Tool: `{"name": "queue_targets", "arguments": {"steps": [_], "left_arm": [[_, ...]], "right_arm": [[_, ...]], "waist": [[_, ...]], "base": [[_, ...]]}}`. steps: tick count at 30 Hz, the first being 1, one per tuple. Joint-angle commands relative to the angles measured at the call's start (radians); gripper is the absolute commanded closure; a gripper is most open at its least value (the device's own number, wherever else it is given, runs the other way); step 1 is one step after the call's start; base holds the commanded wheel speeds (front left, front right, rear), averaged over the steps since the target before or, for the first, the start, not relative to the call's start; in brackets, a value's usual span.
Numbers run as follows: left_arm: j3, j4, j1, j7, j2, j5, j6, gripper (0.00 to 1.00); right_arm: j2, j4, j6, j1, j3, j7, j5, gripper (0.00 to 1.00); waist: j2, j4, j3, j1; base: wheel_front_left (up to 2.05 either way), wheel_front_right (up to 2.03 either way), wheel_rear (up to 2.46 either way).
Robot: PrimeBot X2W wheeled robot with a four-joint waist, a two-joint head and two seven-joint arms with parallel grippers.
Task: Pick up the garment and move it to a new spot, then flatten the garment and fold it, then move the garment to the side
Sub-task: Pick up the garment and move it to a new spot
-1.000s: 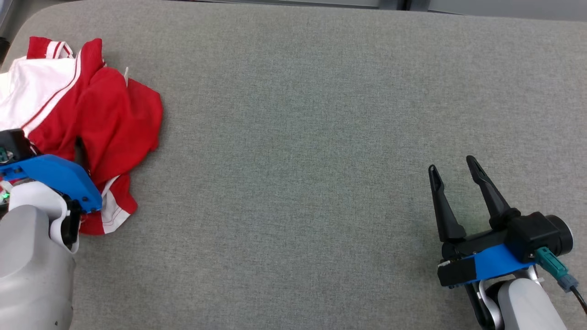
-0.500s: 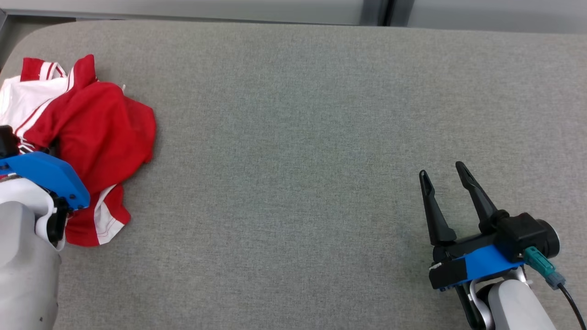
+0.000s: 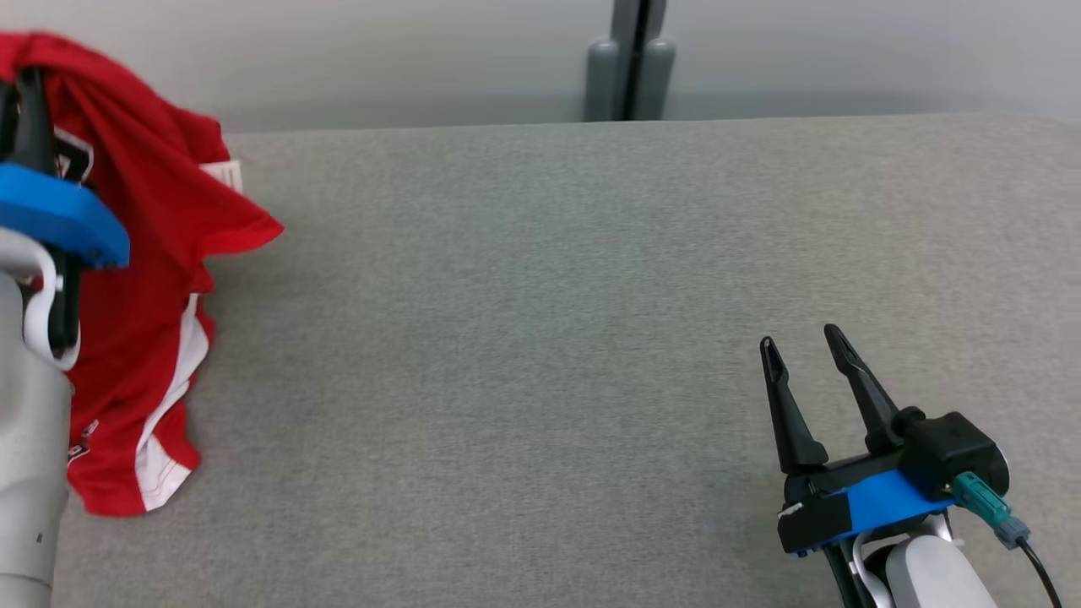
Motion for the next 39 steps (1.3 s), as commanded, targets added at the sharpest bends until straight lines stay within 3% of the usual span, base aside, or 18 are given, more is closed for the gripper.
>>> {"name": "queue_targets", "arguments": {"steps": [1,11,18,27,39], "left_arm": [[-0.012,-0.031,-0.020,-0.009,0.002,0.004,-0.008,1.00],[-0.087,-0.420,-0.068,0.064,-0.015,0.021,-0.002,1.00],[-0.152,-0.554,-0.105,0.127,-0.072,0.021,0.003,1.00],[-0.262,-0.480,-0.022,0.106,-0.155,0.003,-0.002,1.00],[-0.395,-0.216,0.217,-0.004,-0.261,-0.043,-0.007,1.00]], "right_arm": [[0.002,-0.002,0.000,0.013,-0.002,-0.003,0.010,0.00],[0.004,-0.016,0.000,0.015,0.007,-0.002,0.060,0.00],[0.004,-0.027,0.000,0.000,0.008,-0.002,0.092,0.00],[0.004,-0.035,0.000,-0.016,0.009,-0.002,0.106,0.00],[0.004,-0.025,0.000,-0.017,0.009,-0.002,0.100,0.00]], "waist": [[0.0000,-0.030,-0.023,0.0001],[0.0000,-0.186,-0.020,0.0001],[0.0000,-0.292,0.020,0.0001],[0.0000,-0.340,0.054,0.0001],[0.0000,-0.288,0.052,0.0001]], "base": [[0.00,0.00,0.00],[0.00,0.00,0.00],[0.00,0.00,0.00],[0.00,0.00,0.00],[0.00,0.00,0.00]]}}
